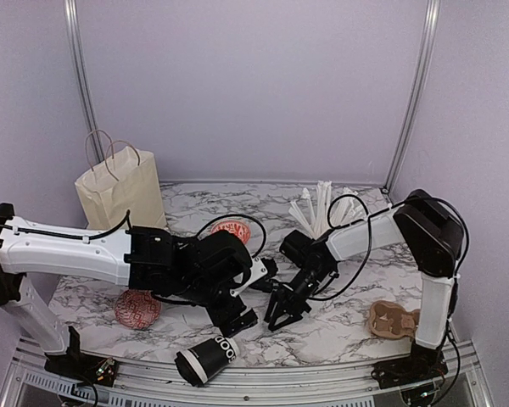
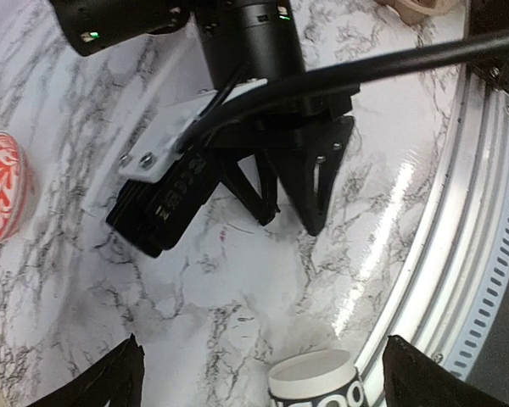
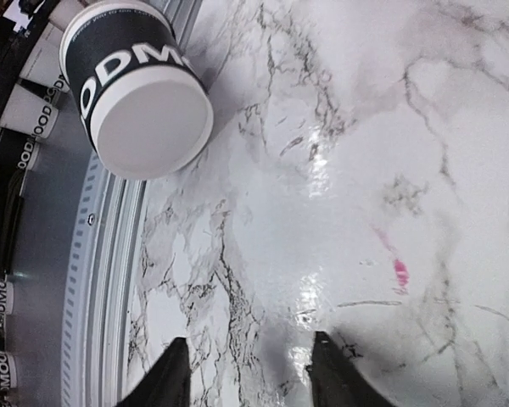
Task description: Pack the takeout coffee
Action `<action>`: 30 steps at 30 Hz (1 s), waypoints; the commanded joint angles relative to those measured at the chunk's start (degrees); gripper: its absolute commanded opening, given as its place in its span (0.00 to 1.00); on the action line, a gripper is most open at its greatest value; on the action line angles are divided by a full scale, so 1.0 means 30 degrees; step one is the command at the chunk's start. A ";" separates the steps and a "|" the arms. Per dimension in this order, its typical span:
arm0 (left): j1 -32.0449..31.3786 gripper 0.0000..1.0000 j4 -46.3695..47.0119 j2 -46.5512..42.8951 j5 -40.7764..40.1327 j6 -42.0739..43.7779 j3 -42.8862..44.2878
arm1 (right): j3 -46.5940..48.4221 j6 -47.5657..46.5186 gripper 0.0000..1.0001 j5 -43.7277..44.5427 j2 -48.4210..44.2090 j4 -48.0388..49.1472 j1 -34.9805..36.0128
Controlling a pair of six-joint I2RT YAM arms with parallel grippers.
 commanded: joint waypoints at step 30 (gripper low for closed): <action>0.2012 0.99 0.2317 -1.2020 -1.1034 -0.5965 -0.7018 | 0.2770 -0.0503 0.99 1.4038 -0.1049 0.1534 1.0893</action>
